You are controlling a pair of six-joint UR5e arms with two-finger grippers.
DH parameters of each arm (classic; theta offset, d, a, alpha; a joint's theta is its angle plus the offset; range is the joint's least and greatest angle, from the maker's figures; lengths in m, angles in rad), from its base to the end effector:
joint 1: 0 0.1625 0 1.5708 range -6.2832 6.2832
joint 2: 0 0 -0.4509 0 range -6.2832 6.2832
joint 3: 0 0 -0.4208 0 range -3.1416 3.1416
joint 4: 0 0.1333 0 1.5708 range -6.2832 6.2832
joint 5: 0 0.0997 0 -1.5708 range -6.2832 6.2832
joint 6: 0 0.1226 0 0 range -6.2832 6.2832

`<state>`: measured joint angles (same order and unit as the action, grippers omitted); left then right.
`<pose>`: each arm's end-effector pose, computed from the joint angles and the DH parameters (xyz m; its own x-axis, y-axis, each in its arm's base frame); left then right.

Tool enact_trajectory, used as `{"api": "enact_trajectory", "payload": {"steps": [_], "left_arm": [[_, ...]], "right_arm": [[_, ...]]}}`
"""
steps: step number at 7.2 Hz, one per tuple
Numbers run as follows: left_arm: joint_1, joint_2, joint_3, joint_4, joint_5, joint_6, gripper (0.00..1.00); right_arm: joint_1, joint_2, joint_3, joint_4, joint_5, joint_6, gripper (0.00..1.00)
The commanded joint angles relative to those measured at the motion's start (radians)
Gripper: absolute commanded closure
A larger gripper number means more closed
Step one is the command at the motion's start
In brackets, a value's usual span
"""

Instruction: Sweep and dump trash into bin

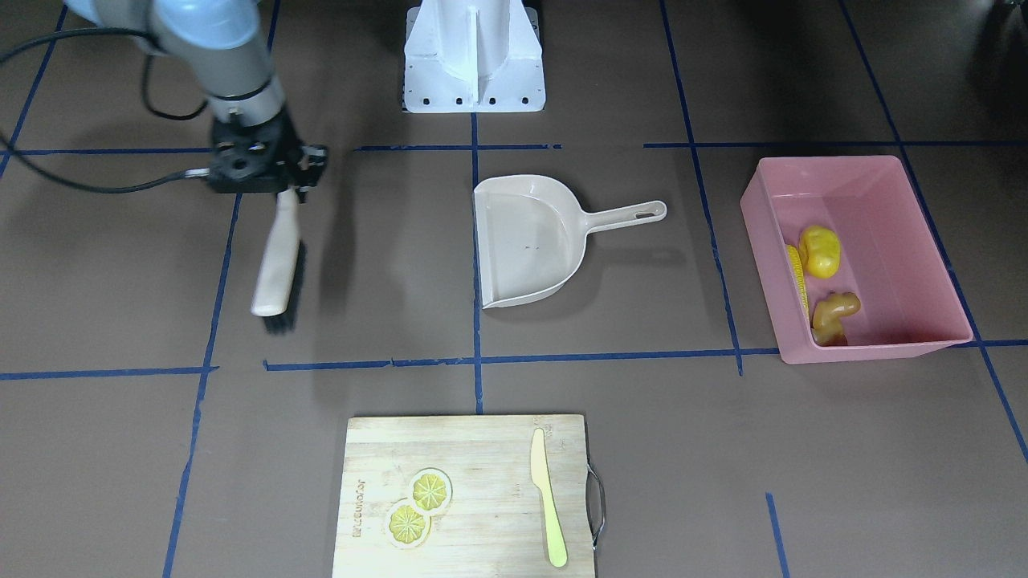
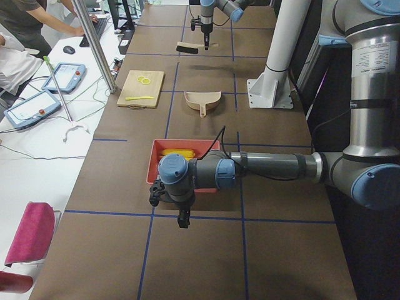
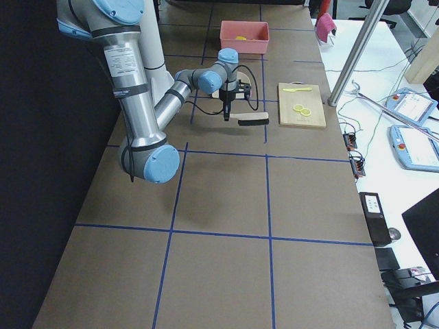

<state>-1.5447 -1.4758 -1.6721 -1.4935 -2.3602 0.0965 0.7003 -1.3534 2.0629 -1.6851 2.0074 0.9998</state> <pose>-0.0339 -0.4724 0.7019 0.6996 0.0643 -0.7117 -0.0939 0.9956 -0.0024 -0.3767 -0.4240 0.3648 0.7504 -0.0081 0.6610 0.0034 1.0000 0.0084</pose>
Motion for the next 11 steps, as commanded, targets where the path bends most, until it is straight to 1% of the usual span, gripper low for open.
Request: {"api": "enact_trajectory", "payload": {"steps": [1,2,3,4,5,6,7,10,11], "left_arm": [[-0.002,0.005,-0.008,-0.001,-0.045,0.002,0.00],[-0.002,0.005,-0.009,-0.001,-0.065,0.002,0.00],[-0.002,0.005,-0.009,-0.001,-0.068,0.002,0.00],[-0.002,0.005,-0.009,-0.001,-0.070,0.002,0.00],[-0.002,0.002,-0.009,-0.001,-0.070,0.002,0.00],[0.000,0.000,-0.009,-0.001,-0.070,0.002,0.00],[0.000,0.000,-0.011,-0.001,-0.070,0.002,0.00],[0.000,0.000,-0.018,-0.001,-0.070,0.002,0.00],[0.000,0.000,-0.026,-0.001,-0.070,0.002,0.00]], "right_arm": [[0.155,-0.241,-0.009,0.178,0.112,-0.154,1.00],[0.210,-0.330,-0.009,0.183,0.129,-0.270,1.00],[0.249,-0.410,-0.012,0.185,0.128,-0.365,1.00],[0.257,-0.449,-0.018,0.186,0.128,-0.378,1.00],[0.257,-0.485,-0.062,0.268,0.126,-0.380,1.00],[0.257,-0.525,-0.143,0.430,0.134,-0.373,1.00],[0.255,-0.526,-0.177,0.480,0.161,-0.363,1.00],[0.252,-0.524,-0.217,0.486,0.166,-0.337,0.92],[0.251,-0.515,-0.233,0.486,0.165,-0.337,0.81]]}}
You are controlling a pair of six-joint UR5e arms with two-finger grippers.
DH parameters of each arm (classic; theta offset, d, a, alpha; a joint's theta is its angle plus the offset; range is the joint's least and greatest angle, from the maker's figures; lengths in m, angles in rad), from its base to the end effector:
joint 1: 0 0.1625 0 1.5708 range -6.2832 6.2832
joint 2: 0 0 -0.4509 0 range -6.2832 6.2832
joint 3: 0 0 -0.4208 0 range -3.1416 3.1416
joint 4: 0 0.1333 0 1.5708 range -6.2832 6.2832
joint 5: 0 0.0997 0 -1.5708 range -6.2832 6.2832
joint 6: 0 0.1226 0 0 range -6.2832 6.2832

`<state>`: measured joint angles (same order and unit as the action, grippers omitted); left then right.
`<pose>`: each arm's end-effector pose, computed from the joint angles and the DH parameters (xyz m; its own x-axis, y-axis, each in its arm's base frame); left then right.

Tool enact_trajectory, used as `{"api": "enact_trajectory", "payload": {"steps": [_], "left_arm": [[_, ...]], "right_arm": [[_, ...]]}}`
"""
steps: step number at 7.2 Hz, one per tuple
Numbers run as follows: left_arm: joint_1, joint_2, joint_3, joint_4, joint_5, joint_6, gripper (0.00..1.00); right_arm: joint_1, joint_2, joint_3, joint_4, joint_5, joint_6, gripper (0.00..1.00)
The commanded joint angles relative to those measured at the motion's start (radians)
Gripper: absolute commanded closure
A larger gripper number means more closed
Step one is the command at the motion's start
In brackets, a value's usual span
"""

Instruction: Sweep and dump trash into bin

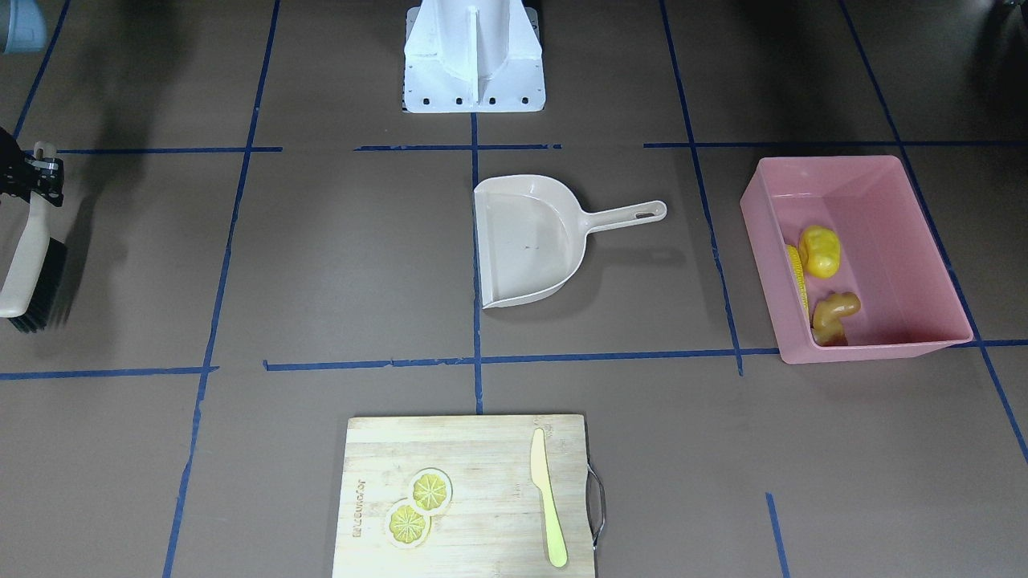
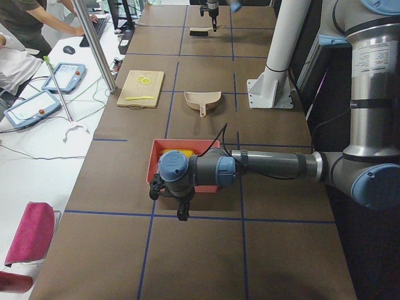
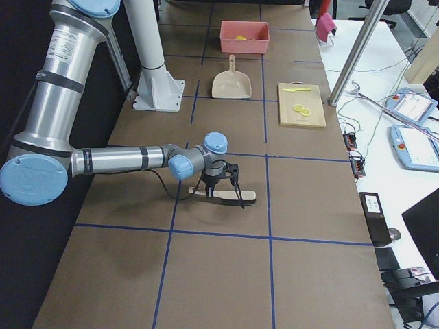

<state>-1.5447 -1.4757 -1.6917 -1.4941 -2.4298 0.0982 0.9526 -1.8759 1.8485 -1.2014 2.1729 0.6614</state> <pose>-0.0281 -0.4742 0.6856 0.6483 0.0765 -0.7576 -0.0901 0.9957 0.0235 -0.1873 -0.3736 0.6659 0.7785 -0.0275 0.6270 0.0860 0.9943 -0.0631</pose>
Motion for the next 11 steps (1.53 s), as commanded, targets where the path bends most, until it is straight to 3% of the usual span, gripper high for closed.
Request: {"api": "enact_trajectory", "payload": {"steps": [1,2,4,6,7,9,10,11], "left_arm": [[0.000,0.000,-0.006,0.000,0.000,0.000,0.00],[0.000,0.000,-0.006,0.000,0.000,0.000,0.00],[0.000,0.000,-0.020,0.002,0.000,-0.002,0.00],[0.000,0.000,-0.028,0.002,0.000,-0.002,0.00],[0.000,0.000,-0.028,0.002,0.002,0.001,0.00],[-0.002,0.001,-0.043,0.002,0.002,0.003,0.00],[-0.002,0.002,-0.042,0.002,0.008,0.005,0.00],[-0.002,0.002,-0.042,0.002,0.008,0.003,0.00]], "right_arm": [[-0.002,0.011,-0.020,0.002,0.001,0.000,0.72],[0.000,0.011,-0.011,0.002,0.002,0.009,0.01],[0.027,0.014,0.017,0.003,0.010,0.001,0.00],[0.198,0.008,0.067,-0.013,0.106,-0.116,0.00],[0.304,0.007,0.055,-0.105,0.146,-0.308,0.00],[0.533,0.088,0.061,-0.423,0.157,-0.700,0.00],[0.602,0.107,0.052,-0.514,0.154,-0.812,0.00],[0.639,0.094,0.029,-0.512,0.156,-0.847,0.00]]}}
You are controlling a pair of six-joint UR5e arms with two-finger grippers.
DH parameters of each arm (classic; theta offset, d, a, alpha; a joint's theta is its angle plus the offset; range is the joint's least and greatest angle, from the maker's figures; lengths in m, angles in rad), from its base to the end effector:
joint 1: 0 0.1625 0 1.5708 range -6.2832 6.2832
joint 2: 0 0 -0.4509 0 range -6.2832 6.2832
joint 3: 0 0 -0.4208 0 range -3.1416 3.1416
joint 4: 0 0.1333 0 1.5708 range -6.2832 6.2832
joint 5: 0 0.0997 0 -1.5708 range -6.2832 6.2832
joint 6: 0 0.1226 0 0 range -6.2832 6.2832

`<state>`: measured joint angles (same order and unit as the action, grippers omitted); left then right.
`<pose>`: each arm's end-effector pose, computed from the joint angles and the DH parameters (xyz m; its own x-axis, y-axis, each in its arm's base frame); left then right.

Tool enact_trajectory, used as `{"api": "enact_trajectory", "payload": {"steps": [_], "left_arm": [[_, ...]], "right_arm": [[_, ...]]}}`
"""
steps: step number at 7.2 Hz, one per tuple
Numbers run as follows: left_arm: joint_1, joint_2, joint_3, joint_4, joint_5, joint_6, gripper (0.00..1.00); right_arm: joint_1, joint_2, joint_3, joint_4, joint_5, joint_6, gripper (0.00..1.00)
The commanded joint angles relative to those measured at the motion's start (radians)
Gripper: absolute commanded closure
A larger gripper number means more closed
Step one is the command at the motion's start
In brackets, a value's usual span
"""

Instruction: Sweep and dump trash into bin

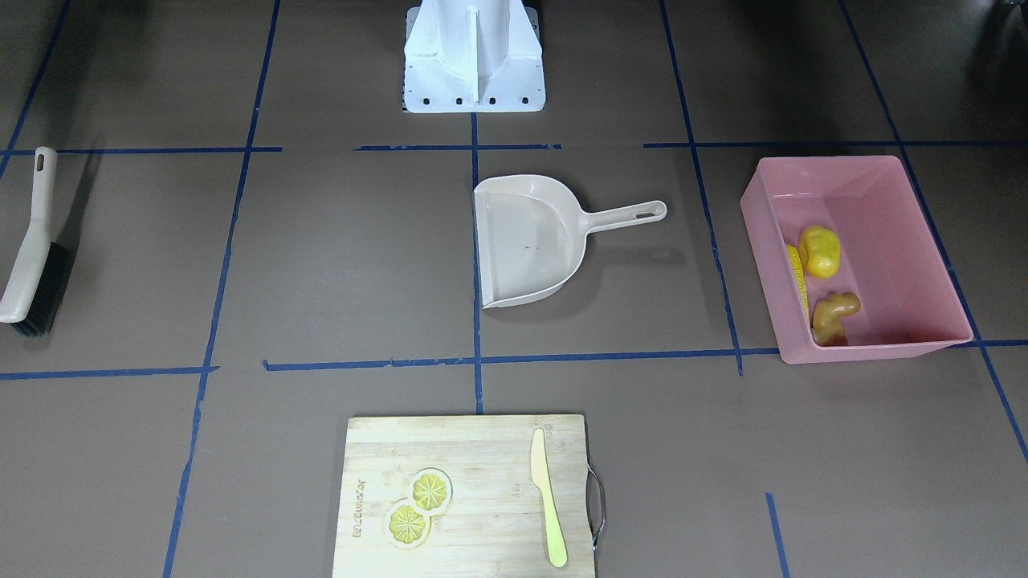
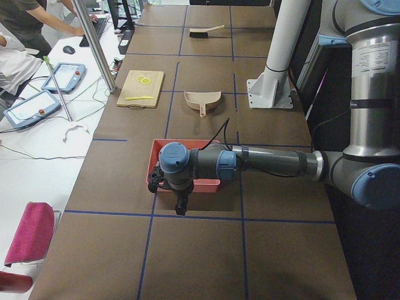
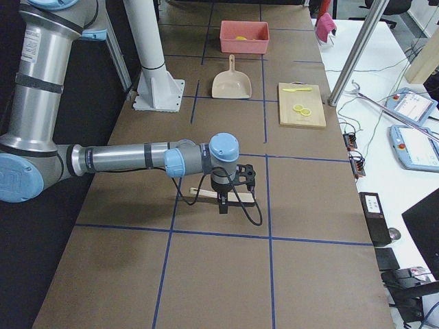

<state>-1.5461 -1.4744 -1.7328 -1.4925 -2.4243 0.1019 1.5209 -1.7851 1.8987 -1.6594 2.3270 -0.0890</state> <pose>-0.0292 -0.4760 0.6656 0.6515 0.1083 -0.7509 -0.0914 0.9937 0.0640 0.0280 -0.4260 0.6421 0.7184 -0.1419 0.6810 0.1142 0.9897 0.0859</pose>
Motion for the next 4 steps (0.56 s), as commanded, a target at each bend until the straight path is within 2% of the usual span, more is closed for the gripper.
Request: {"api": "enact_trajectory", "payload": {"steps": [1,4], "left_arm": [[0.000,0.000,-0.004,0.000,0.002,0.001,0.00],[0.000,0.000,-0.011,0.002,0.007,0.002,0.00]], "right_arm": [[0.076,-0.014,-0.021,-0.053,-0.008,-0.077,0.00],[0.073,-0.002,-0.030,-0.025,-0.009,0.002,0.00]]}}
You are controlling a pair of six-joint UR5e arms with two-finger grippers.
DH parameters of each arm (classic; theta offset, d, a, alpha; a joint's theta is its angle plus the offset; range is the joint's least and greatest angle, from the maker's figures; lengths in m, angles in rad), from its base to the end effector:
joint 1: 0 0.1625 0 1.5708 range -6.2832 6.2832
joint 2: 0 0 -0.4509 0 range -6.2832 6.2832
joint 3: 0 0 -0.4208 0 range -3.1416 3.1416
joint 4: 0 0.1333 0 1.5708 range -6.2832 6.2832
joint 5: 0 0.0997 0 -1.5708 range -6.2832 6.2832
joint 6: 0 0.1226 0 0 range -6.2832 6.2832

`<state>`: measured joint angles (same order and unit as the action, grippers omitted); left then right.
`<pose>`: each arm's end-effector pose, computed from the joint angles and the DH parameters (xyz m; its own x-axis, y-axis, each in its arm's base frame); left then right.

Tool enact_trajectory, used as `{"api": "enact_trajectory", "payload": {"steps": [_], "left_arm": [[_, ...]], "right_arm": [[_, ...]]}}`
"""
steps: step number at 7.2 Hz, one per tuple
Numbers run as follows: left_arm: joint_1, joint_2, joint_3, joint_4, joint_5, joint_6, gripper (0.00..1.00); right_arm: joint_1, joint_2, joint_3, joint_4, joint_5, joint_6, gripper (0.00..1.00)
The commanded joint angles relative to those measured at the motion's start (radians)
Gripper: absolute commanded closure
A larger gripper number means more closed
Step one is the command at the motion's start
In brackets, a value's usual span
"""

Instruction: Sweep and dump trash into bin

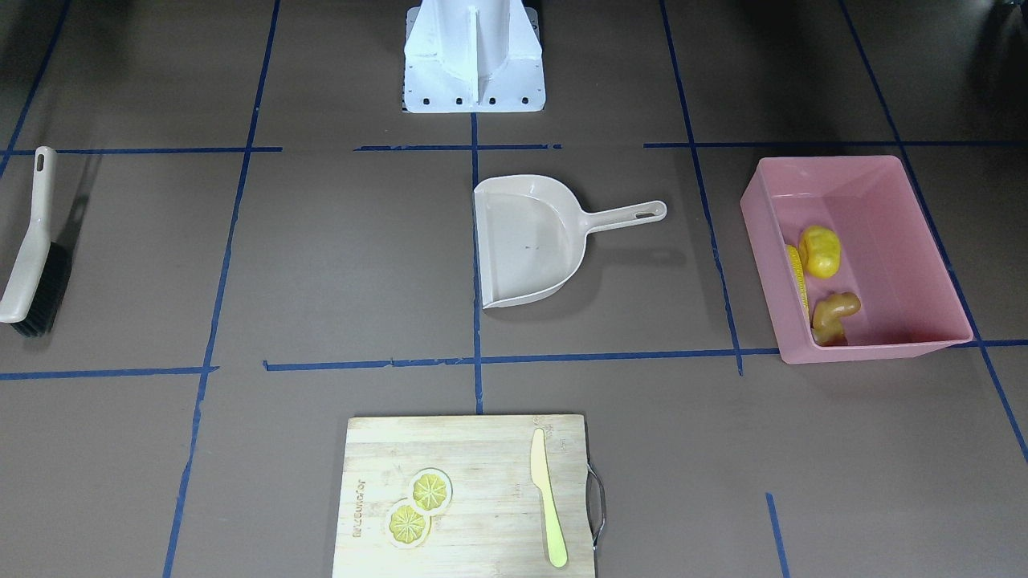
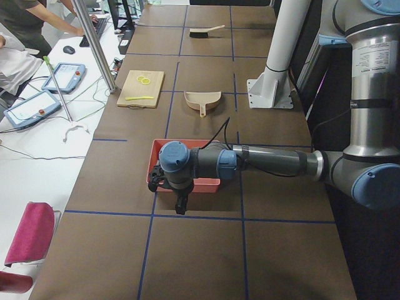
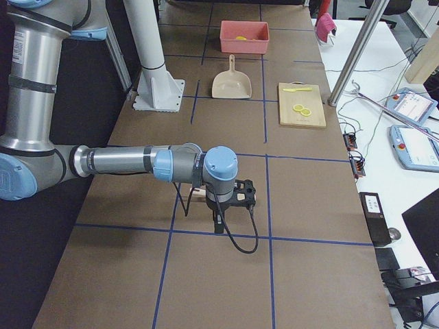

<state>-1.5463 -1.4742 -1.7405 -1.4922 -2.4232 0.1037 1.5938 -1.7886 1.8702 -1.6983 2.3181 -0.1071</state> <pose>-0.0293 -0.4763 0.6618 0.6520 0.1154 -0.7494 -0.0925 0.9931 0.0725 0.0596 -0.4162 0.6629 0.7309 -0.0590 0.6800 0.0555 0.9981 0.0269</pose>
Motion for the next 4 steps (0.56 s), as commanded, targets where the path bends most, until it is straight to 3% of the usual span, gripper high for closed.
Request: {"api": "enact_trajectory", "payload": {"steps": [1,4], "left_arm": [[0.002,0.000,-0.004,0.004,0.006,-0.001,0.00],[0.003,-0.002,-0.014,0.003,0.007,-0.001,0.00]], "right_arm": [[-0.005,0.001,-0.005,0.013,0.001,0.035,0.00],[-0.008,0.003,-0.005,0.013,0.001,0.038,0.00]]}}
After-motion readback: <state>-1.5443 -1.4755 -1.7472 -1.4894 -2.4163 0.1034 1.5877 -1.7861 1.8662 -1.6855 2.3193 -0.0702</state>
